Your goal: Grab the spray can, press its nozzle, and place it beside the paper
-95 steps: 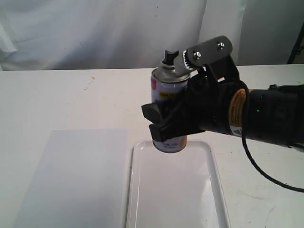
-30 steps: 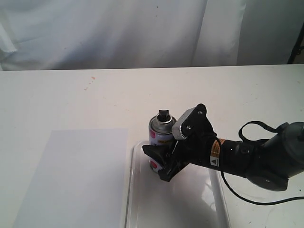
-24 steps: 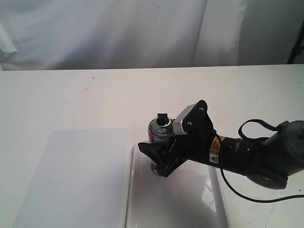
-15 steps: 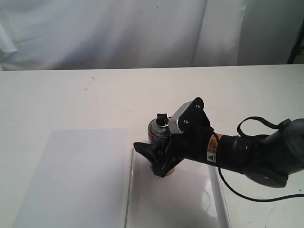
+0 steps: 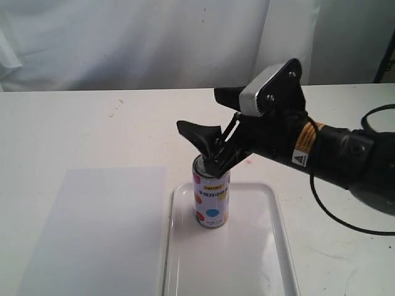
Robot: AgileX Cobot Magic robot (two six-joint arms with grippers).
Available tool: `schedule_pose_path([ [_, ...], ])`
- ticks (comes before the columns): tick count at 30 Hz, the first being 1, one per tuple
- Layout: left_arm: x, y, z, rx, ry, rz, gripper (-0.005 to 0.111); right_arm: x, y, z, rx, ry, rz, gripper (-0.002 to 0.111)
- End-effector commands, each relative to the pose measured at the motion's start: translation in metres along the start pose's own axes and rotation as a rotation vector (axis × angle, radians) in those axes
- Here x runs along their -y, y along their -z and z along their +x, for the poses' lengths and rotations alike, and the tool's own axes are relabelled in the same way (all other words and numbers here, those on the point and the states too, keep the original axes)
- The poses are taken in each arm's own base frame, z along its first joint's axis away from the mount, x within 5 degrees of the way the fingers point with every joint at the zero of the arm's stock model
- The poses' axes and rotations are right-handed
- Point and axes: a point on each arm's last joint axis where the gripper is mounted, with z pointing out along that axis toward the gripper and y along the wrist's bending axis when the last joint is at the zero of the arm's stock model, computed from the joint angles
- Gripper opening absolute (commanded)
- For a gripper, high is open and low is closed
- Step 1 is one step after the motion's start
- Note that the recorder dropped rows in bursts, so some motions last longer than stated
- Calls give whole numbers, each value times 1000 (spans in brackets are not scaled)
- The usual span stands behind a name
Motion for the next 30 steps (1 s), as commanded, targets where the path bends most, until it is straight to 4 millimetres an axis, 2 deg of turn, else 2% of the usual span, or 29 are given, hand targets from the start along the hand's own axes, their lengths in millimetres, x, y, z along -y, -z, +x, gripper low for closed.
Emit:
schedule_pose_path([
  [1, 1, 1, 1, -1, -3, 4, 0, 3, 17, -28, 0, -71, 69, 64],
  [5, -1, 1, 0, 18, -3, -13, 0, 1, 42, -62, 48, -93, 121, 33],
  [9, -5, 1, -5, 64, -2, -53, 0, -3, 76, -97, 116, -65, 186, -1],
  [15, -14, 3, -15, 184, 0, -159, 0, -3, 129, -140, 189, -75, 355, 0],
  [16, -18, 5, -19, 227, 3, -197, 0, -1, 141, -155, 164, -46, 404, 0],
  [21, -20, 6, -22, 265, 5, -231, 0, 5, 166, -199, 205, 118, 492, 0],
  [24, -20, 6, -22, 265, 5, -231, 0, 18, 181, -209, 210, 134, 585, 0],
  [27, -20, 6, -22, 265, 1, -232, 0, 33, 198, -205, 145, 162, 709, 0],
  [30, -20, 6, -22, 265, 1, -232, 0, 36, 211, -205, 147, 128, 771, 0],
])
